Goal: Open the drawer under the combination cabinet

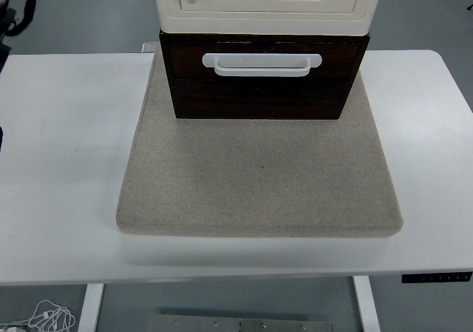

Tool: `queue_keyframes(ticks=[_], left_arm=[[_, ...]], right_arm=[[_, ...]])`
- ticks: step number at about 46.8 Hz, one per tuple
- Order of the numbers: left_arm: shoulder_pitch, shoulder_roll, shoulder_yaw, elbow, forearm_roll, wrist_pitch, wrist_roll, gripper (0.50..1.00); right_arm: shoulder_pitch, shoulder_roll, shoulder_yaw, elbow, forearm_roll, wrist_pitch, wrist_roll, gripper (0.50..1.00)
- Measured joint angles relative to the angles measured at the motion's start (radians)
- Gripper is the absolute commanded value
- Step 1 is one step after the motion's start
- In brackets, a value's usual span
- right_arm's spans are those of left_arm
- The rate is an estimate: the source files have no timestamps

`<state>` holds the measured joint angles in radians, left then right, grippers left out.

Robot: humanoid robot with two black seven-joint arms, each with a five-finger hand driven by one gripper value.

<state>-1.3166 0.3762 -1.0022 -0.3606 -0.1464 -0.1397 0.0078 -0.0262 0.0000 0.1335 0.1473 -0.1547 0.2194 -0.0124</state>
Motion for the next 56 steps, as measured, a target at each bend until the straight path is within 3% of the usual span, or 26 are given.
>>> queue_keyframes(ticks=[11, 19, 32, 47, 56], left_arm=[[-0.186, 0.065, 0.086, -0.013, 0.069, 0.000, 0.006, 1.000], [-0.293, 0.109, 0.215, -0.116, 0.071, 0.000, 0.005, 1.000], [-0.431, 0.110, 0.319, -0.223, 0.150, -0.008, 0.014, 1.000], [-0.441, 0.114, 0.340, -0.563, 0.369, -0.007, 0.019, 1.000], [-0.486, 0.134, 0.507, -0.727, 0.392, -0.010, 0.040, 1.000]], right_arm=[[0.000, 0.000, 0.000, 0.000, 0.000, 0.000, 0.000, 0.926], [0.000, 0.000, 0.000, 0.000, 0.000, 0.000, 0.000, 0.926], [0.000, 0.000, 0.000, 0.000, 0.000, 0.000, 0.000, 0.926], [0.000, 0.000, 0.000, 0.000, 0.000, 0.000, 0.000, 0.926], [0.000, 0.000, 0.000, 0.000, 0.000, 0.000, 0.000, 0.926]])
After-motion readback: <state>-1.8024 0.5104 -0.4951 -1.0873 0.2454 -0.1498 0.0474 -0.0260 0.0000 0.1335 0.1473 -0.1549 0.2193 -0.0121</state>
